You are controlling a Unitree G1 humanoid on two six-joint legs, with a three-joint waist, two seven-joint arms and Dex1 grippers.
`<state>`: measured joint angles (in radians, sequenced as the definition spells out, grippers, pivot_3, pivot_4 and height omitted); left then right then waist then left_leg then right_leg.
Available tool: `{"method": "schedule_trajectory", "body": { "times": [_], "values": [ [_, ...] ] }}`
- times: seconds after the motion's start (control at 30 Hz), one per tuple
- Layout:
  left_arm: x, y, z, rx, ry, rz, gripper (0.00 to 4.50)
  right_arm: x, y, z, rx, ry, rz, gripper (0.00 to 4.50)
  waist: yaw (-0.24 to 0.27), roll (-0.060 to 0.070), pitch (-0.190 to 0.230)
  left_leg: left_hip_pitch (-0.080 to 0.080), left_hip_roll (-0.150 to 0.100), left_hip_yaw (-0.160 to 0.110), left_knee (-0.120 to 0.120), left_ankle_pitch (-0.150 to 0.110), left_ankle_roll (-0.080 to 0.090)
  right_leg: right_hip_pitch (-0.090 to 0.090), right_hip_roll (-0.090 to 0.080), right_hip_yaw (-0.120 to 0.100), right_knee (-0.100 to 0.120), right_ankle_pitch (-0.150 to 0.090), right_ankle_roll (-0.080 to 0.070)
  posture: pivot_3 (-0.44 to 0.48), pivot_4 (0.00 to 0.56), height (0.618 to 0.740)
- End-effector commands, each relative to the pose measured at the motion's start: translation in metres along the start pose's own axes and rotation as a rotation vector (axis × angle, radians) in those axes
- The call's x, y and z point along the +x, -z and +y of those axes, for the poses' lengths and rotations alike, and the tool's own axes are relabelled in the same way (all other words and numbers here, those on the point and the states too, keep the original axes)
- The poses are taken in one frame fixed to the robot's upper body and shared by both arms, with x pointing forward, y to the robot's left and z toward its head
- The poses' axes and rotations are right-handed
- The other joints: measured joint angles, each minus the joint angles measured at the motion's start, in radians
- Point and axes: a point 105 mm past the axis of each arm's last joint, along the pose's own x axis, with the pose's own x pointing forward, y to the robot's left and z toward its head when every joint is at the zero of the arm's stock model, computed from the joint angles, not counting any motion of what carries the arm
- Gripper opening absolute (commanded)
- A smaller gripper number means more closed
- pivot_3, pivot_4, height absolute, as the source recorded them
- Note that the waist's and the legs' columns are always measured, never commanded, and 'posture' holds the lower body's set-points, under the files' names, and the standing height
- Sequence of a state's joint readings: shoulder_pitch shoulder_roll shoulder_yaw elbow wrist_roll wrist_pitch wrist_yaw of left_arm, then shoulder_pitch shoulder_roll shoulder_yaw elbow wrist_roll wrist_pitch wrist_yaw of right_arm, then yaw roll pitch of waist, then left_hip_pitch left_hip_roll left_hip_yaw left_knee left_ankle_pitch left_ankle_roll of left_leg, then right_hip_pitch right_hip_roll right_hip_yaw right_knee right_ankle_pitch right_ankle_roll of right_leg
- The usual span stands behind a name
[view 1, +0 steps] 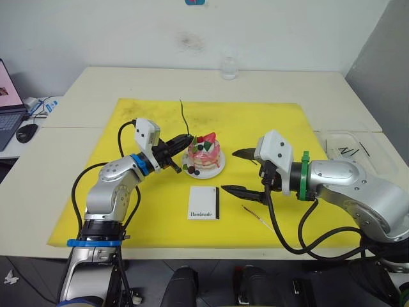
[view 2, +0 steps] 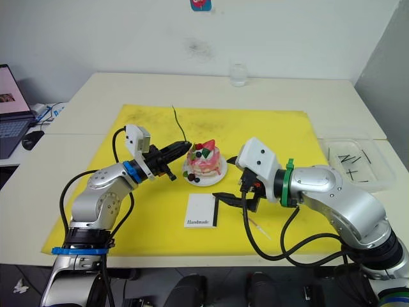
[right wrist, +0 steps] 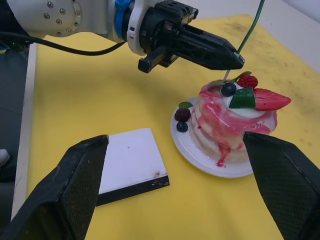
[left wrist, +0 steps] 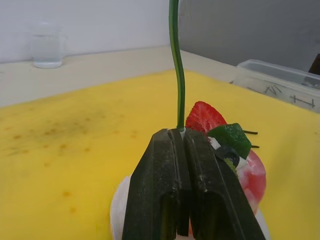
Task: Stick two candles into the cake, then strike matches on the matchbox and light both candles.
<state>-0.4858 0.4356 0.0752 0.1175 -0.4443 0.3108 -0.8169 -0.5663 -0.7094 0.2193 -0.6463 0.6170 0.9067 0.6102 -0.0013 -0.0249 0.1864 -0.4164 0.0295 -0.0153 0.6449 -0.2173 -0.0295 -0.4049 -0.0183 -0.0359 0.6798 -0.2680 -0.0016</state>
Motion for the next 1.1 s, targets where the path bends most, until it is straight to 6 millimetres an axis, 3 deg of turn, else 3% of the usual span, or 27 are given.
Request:
{"method": "schedule_trajectory", "body": {
  "times": [0.03, 0.5, 0.77, 1.1],
  "values": [
    [0.000, -0.001, -0.004, 0.048, 0.009, -0.016, 0.00, -0.004, -0.010, 0.002, -0.036, 0.003, -0.034, 4.47, 0.000, 0.000, 0.000, 0.000, 0.000, 0.000, 0.000, 0.000, 0.000, 0.000, 0.000, 0.000, 0.000, 0.000, 0.000, 0.000, 0.150, 0.740],
    [0.002, 0.032, -0.008, 0.071, -0.018, 0.030, 0.00, -0.002, -0.010, 0.005, -0.035, -0.005, -0.033, 4.47, 0.001, 0.000, 0.000, 0.000, 0.000, 0.000, 0.000, 0.000, 0.000, 0.000, 0.000, 0.000, 0.000, 0.000, 0.000, 0.000, 0.150, 0.740],
    [0.002, 0.016, -0.004, 0.049, -0.031, -0.010, 0.00, -0.002, -0.009, 0.006, -0.033, -0.003, -0.033, 4.47, 0.000, 0.000, 0.000, 0.000, 0.000, 0.000, 0.000, 0.000, 0.000, 0.000, 0.000, 0.000, 0.000, 0.000, 0.000, 0.000, 0.150, 0.740],
    [-0.003, -0.002, -0.001, 0.093, -0.057, -0.037, 3.05, -0.001, -0.011, 0.007, -0.028, -0.004, -0.040, 4.50, 0.000, 0.000, 0.000, 0.000, 0.000, 0.000, 0.000, 0.000, 0.000, 0.000, 0.000, 0.000, 0.000, 0.000, 0.000, 0.000, 0.150, 0.740]
  ]
}}
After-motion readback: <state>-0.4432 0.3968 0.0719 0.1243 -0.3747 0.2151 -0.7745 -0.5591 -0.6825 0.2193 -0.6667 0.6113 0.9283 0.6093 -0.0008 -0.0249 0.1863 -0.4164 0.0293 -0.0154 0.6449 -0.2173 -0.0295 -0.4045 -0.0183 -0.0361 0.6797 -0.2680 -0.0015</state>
